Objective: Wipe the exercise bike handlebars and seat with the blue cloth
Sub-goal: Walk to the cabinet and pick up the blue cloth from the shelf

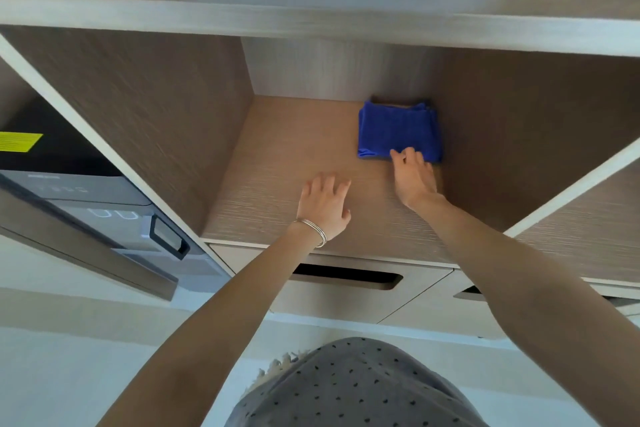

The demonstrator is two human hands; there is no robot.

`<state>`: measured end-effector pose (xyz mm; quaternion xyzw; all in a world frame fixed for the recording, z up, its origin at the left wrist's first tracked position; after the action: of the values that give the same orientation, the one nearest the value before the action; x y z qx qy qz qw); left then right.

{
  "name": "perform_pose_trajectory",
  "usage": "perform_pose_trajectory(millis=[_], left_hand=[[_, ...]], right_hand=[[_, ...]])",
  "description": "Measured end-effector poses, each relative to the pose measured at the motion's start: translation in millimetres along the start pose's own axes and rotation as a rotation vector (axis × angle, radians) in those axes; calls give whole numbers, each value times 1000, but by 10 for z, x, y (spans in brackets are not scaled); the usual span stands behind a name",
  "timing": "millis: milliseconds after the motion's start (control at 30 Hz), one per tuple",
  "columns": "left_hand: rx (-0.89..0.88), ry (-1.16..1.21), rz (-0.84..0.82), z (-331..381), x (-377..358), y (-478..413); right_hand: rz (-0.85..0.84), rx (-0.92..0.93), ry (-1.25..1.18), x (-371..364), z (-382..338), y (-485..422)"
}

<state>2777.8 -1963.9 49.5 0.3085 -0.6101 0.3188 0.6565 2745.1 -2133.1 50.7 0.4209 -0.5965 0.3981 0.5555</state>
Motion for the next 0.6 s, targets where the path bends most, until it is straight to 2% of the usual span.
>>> perform_pose_trajectory(millis=[67, 233, 600], left_hand=[[-4, 2, 2, -12, 15, -6], [-5, 5, 10, -37, 11, -25], [19, 53, 1, -97, -7, -22]], right_hand=[[23, -16, 38, 56, 76, -49], [-86, 53, 14, -35, 115, -187], [-30, 131, -26, -31, -60, 181]])
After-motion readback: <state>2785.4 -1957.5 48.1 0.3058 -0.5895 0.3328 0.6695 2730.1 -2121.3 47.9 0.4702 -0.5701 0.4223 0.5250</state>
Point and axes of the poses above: each hand's wrist, its own y-axis away from the middle knuckle, its own x-axis out of the back of the hand, z = x × y, the point moved 9 cm from there along -y, towards the middle knuckle, and after that the axes turned 12 degrees about x, right-handed, at the moved point
